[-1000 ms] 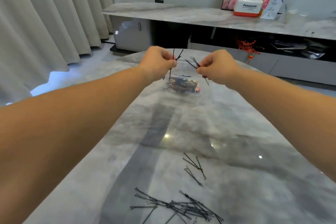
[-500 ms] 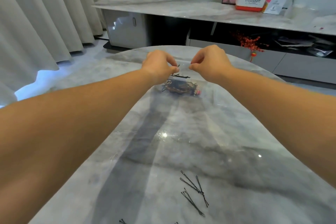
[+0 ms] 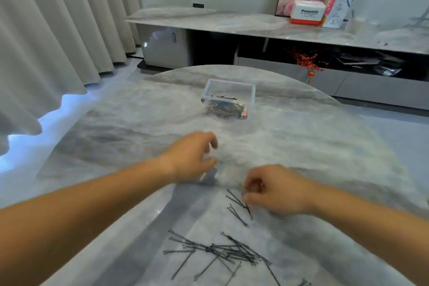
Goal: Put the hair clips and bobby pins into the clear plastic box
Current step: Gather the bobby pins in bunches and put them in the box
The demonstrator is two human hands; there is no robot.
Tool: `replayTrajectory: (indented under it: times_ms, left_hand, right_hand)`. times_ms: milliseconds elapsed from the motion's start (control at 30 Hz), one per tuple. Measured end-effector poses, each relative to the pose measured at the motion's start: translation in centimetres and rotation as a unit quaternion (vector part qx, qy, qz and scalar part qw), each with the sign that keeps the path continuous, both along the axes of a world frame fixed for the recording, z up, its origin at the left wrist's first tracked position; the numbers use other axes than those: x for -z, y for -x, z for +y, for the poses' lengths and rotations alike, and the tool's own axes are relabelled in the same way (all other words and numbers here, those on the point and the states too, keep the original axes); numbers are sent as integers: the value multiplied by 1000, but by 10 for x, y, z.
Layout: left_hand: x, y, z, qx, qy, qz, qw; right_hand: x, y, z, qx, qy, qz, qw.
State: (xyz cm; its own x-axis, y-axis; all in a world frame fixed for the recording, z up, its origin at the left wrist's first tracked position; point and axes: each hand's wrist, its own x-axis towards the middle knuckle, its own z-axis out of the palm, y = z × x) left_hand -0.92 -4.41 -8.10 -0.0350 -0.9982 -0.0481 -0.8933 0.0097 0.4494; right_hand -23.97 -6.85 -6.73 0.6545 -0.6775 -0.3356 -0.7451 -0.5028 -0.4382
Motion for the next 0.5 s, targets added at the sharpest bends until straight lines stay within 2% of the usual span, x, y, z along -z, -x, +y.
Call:
replayTrajectory:
  times_ms: [133,200,333,433,500]
  left_hand:
    - [6,9,60,54,-106,-58,991]
    - [-1,10,75,82,-157,-73,982]
    - [-18,21,102,123,-226,-80,963]
    - [-18,38,118,122,-222,-104,962]
    - [-15,46,123,106,-211,-112,965]
  right_hand:
    - [-7,17,53,-22,-38,87,995]
    - [-8,19,69,-19,-39,104,994]
    - [-4,12,100,4,-8,91,996]
    - [8,4,109,54,28,57,997]
    - [13,2,108,95,11,18,995]
